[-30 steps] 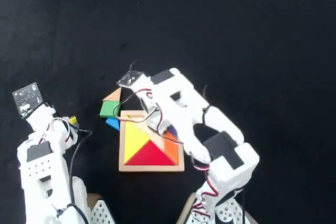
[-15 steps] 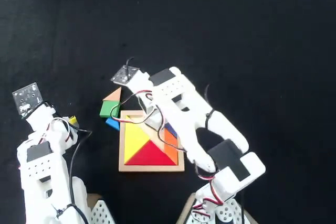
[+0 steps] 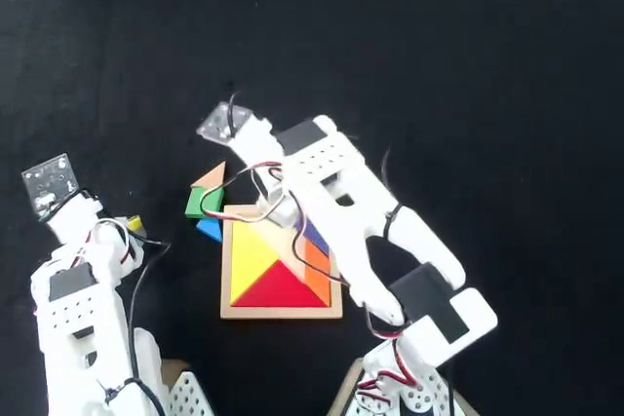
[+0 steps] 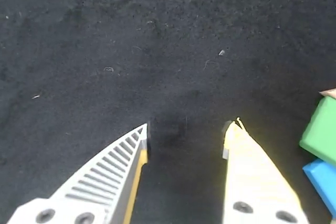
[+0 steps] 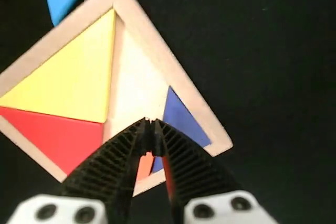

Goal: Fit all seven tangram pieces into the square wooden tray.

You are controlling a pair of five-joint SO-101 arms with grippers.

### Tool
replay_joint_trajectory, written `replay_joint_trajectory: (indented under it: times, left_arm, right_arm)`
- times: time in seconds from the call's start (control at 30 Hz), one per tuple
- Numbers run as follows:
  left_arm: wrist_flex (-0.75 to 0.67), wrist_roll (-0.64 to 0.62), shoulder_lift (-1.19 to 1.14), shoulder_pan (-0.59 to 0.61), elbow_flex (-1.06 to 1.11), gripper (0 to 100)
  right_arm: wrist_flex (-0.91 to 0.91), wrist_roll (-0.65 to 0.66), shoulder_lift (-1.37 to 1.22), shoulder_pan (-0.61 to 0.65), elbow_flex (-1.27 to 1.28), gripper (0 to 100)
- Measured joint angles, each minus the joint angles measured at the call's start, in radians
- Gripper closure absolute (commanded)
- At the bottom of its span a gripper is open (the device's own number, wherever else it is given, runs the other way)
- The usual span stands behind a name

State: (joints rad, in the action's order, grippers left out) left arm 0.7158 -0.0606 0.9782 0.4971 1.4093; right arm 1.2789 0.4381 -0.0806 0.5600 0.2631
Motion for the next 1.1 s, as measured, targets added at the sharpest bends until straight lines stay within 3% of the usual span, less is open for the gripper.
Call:
replay_joint_trajectory:
  times: [0.17, 0.27, 0.33, 0.43, 0.6, 0.73, 0.9, 1.1]
  left_arm:
    - [0.0, -0.032, -0.006, 0.232, -0.037, 77]
    - [0.0, -0.183, -0.008, 0.428, -0.054, 77]
    - [0.0, -0.259, -0.009, 0.485, -0.055, 77]
    - [0.015, -0.166, -0.009, 0.506, -0.055, 77]
    - [0.021, 0.032, -0.009, 0.5, -0.018, 77]
    - [0.021, 0.04, -0.009, 0.5, -0.018, 77]
    - [0.021, -0.041, -0.06, 0.554, -0.038, 76]
    - [0.124, 0.124, -0.334, 0.459, -0.238, 77]
  right_arm:
    - [0.002, -0.002, 0.002, 0.0, -0.02, 98.5]
    - [-0.023, -0.002, 0.002, 0.0, -0.02, 92.6]
    - [-0.058, -0.002, 0.002, 0.003, -0.02, 87.0]
    - [-0.103, 0.0, 0.002, 0.012, -0.02, 81.9]
    - [-0.137, 0.006, 0.002, 0.026, -0.048, 81.5]
    - [-0.141, 0.014, -0.034, 0.101, -0.097, 81.5]
    - [-0.146, 0.032, -0.209, 0.135, -0.241, 81.5]
    - [-0.089, 0.003, -0.463, 0.1, -0.522, 81.5]
